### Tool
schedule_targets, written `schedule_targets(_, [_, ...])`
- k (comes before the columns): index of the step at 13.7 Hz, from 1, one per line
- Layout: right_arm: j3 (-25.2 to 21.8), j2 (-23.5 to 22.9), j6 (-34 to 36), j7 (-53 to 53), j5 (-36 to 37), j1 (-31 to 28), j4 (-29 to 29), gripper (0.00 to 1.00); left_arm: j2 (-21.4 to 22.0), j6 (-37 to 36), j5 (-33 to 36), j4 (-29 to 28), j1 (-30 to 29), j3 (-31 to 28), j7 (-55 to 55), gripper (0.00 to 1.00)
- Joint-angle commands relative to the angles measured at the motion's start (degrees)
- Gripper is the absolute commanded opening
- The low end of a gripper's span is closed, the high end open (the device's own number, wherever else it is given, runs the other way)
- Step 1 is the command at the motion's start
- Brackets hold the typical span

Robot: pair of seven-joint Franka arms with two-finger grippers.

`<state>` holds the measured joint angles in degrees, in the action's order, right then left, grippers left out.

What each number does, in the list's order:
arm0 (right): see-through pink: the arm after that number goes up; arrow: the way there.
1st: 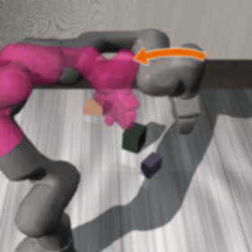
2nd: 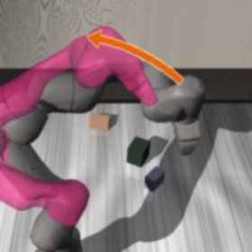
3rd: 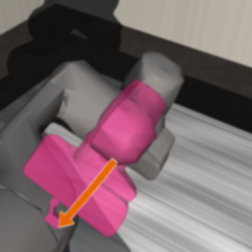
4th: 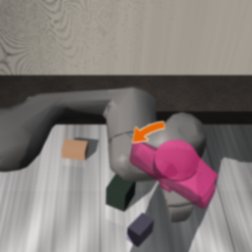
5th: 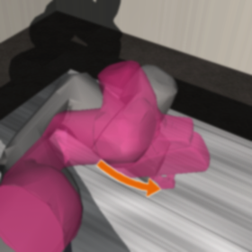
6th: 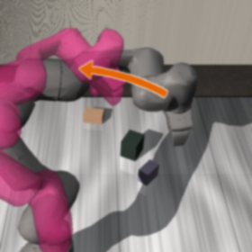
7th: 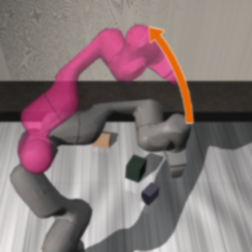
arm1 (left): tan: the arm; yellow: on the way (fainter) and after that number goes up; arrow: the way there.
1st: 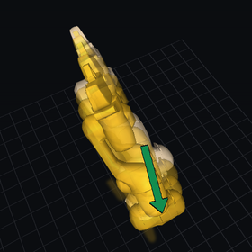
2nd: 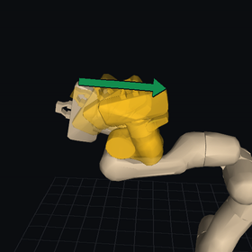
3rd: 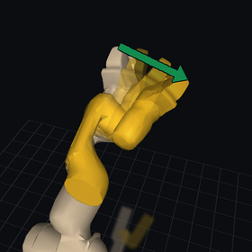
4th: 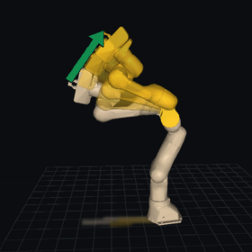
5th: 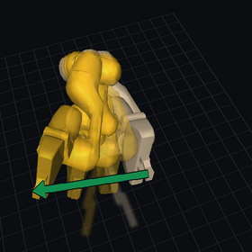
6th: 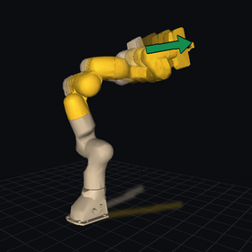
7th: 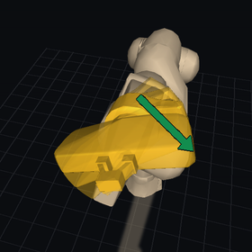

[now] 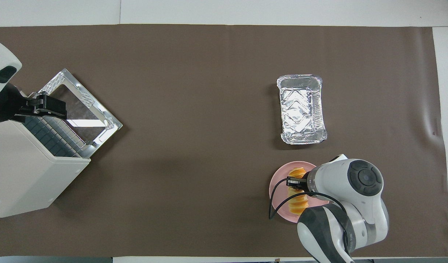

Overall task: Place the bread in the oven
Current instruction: 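Grasp the yellow bread with the right gripper and lift it, then carry the bread with the right gripper and lower it into the foil tray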

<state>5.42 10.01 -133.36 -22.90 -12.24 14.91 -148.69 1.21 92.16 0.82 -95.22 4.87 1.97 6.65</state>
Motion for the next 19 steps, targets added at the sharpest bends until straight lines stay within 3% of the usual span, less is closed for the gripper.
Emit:
schedule_targets(1, [0.12, 2.2, 5.44, -1.8, -1.03, 0.38, 4.26, 0.0, 0.28, -0.32, -0.46, -0.23, -0.48, 0.14, -0.49, 1.0])
schedule_targets(3, [0.03, 1.08, 13.35, -0.23, -0.25, -0.84, 13.56, 0.0, 0.19, -0.32, -0.46, -0.31, -0.48, 0.14, -0.49, 1.0])
schedule_targets(5, [-0.06, -3.22, 16.37, 4.33, 0.02, -4.44, 22.62, 0.0, 0.19, -0.32, -0.46, -0.23, -0.48, 0.14, -0.49, 1.0])
schedule_targets(7, [-0.06, -7.61, 16.11, 7.07, 0.81, -6.03, 28.69, 0.0, 0.19, -0.32, -0.46, -0.31, -0.48, 0.14, -0.49, 1.0])
schedule_targets(10, [-0.15, -18.67, 16.19, 9.36, 3.62, -7.79, 42.12, 0.0, 0.19, -0.32, -0.46, -0.31, -0.48, 0.14, -0.49, 1.0])
schedule_targets(13, [-0.15, -26.42, 15.85, 10.94, 5.12, -9.11, 51.46, 0.0, 0.19, -0.32, -0.46, -0.31, -0.48, 0.14, -0.49, 1.0])
schedule_targets(15, [-0.15, -30.3, 15.15, 11.12, 4.86, -9.2, 54.64, 0.0, 0.19, -0.32, -0.46, -0.23, -0.48, 0.14, -0.49, 1.0])
schedule_targets(19, [-0.06, -31.45, 10.14, 11.12, 4.86, -8.41, 48.51, 0.0, 0.19, -0.32, -0.46, -0.31, -0.48, 0.14, -0.49, 1.0])
